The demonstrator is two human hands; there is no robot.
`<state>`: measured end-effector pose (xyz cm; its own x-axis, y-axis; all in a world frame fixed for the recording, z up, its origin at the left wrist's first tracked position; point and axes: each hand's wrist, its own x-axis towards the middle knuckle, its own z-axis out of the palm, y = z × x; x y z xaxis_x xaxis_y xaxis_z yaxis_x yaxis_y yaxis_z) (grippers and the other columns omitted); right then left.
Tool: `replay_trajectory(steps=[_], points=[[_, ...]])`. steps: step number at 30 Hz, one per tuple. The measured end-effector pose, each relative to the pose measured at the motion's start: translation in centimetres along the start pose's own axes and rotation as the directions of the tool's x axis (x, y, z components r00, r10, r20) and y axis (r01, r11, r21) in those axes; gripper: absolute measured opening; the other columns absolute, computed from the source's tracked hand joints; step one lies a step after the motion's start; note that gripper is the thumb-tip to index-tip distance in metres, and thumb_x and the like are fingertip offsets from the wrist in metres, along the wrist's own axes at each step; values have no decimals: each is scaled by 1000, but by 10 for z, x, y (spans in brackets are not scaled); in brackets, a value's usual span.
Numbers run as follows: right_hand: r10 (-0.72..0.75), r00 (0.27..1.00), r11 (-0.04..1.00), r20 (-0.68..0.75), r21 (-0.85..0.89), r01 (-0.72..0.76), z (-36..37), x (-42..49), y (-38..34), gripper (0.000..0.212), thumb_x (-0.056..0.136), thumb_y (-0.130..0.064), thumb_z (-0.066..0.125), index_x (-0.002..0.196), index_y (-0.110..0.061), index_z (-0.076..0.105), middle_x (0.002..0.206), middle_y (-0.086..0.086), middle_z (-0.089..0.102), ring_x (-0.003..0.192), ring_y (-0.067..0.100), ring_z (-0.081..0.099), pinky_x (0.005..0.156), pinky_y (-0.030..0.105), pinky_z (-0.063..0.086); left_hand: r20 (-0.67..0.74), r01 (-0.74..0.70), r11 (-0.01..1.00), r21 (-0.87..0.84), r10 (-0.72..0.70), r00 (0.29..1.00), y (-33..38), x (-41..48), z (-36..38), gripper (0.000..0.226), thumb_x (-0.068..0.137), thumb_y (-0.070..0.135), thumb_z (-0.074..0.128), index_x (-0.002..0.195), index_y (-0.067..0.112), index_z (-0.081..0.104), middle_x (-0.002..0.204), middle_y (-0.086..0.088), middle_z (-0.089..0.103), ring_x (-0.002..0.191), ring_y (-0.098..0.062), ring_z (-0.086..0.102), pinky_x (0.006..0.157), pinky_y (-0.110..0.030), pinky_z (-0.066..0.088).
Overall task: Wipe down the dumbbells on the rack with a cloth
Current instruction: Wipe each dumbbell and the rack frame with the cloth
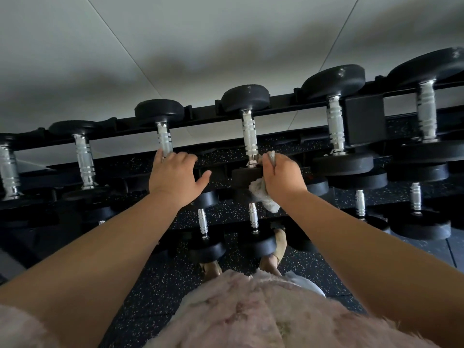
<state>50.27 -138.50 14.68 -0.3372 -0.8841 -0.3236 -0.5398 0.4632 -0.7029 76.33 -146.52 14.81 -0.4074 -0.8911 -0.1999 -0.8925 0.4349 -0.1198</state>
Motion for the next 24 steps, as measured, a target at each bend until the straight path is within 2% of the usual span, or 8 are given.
replay_trajectory(steps=[3, 5, 8, 12, 16, 19, 22, 24], points=[[63, 998, 995, -30, 78, -61, 6, -6, -17, 42, 110, -39, 38, 91, -8, 61, 86, 5, 64, 81, 23, 61, 73, 37, 50, -55, -139, 990, -27, 138, 989, 2, 5, -8, 62, 101, 56, 46, 153, 21, 46, 160, -9, 43, 150, -32, 36, 127, -58, 18], [-87, 992, 993, -92, -82, 80, 22, -17, -21, 38, 109, -37, 36, 106, -9, 63, 108, 5, 63, 104, 23, 57, 98, 37, 46, -48, -333, 943, -24, 331, 942, 13, 17, -17, 68, 103, 35, 50, 165, 25, 23, 176, -7, 12, 162, -30, 7, 131, -55, 4], [-254, 963, 902, -87, -380, 204, 50, -41, -11, 60, 105, -42, 38, 149, -1, 43, 152, 14, 42, 145, 35, 33, 123, 48, 24, 56, -518, 852, 72, 515, 855, 38, 49, -29, 90, 99, 8, 41, 165, 30, -17, 172, 1, -26, 156, -21, -27, 130, -48, -12], [-385, 921, 843, -53, -427, 328, 51, -50, 14, 75, 103, -36, 54, 159, 3, 23, 165, 21, 24, 155, 38, 18, 125, 53, 21, 123, -637, 752, 172, 625, 771, 52, 85, -32, 88, 101, 2, 33, 162, 30, -22, 171, 4, -28, 158, -20, -24, 129, -44, -14], [-14, 1000, 996, -18, -93, 12, 45, -45, 22, 77, 105, -52, 34, 165, -18, -1, 172, 2, 2, 159, 17, -3, 130, 43, 7, 170, -670, 729, 136, 649, 741, 58, 97, -31, 95, 94, -1, 38, 164, 26, -20, 169, 3, -32, 157, -22, -29, 130, -45, -13], [182, 982, 962, -44, 214, -169, 52, -50, 4, 71, 108, -49, 32, 165, -24, -3, 172, -6, -4, 157, 10, -5, 128, 35, 1, 192, -686, 708, 168, 659, 727, 57, 101, -29, 91, 99, 12, 42, 164, 23, -20, 170, 0, -32, 156, -25, -31, 127, -47, -19], [421, 905, 749, -63, 587, -308, 66, -47, -25, 72, 109, -47, 31, 165, -20, -7, 172, -3, -5, 158, 14, -2, 126, 31, 2, 244, -727, 662, 184, 685, 686, 53, 106, -34, 84, 106, 32, 40, 165, 18, -18, 171, -4, -30, 156, -28, -31, 127, -48, -19], [602, 797, 495, 52, 759, -424, 74, -41, -43, 74, 104, -57, 35, 163, -22, 7, 168, 3, 17, 156, 23, 15, 124, 36, 13, 281, -763, 614, 204, 709, 646, 51, 112, -38, 83, 108, 42, 36, 165, 18, -19, 171, -4, -30, 156, -28, -32, 129, -49, -15]])
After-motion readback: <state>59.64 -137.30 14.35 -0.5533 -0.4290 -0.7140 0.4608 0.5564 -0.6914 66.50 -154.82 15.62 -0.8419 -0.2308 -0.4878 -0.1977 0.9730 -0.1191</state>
